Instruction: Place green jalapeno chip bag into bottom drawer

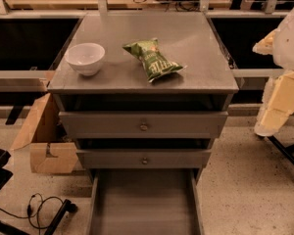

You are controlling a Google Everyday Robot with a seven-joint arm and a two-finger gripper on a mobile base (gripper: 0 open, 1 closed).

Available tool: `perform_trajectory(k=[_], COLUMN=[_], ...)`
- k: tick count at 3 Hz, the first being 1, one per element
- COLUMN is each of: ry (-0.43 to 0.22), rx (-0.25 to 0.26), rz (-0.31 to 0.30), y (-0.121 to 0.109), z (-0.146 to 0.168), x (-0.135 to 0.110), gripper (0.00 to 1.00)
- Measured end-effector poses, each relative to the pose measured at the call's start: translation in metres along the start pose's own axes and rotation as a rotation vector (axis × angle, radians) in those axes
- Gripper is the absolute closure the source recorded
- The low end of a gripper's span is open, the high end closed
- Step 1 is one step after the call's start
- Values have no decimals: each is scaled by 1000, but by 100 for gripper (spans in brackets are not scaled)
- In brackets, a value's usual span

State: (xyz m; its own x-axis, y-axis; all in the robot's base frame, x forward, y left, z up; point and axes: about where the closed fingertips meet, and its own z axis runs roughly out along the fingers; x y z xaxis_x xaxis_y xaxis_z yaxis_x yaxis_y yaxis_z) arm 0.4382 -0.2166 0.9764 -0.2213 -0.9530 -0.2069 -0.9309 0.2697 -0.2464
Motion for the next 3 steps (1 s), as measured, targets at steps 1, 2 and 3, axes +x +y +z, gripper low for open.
perform_trajectory(k=[1, 2, 3], ry=[0, -106, -301], rx=[0, 27, 50], rz=[0, 31, 89], y=[0, -26, -72], z=[0, 11, 33], x=[0, -11, -44], gripper=[0, 0, 0])
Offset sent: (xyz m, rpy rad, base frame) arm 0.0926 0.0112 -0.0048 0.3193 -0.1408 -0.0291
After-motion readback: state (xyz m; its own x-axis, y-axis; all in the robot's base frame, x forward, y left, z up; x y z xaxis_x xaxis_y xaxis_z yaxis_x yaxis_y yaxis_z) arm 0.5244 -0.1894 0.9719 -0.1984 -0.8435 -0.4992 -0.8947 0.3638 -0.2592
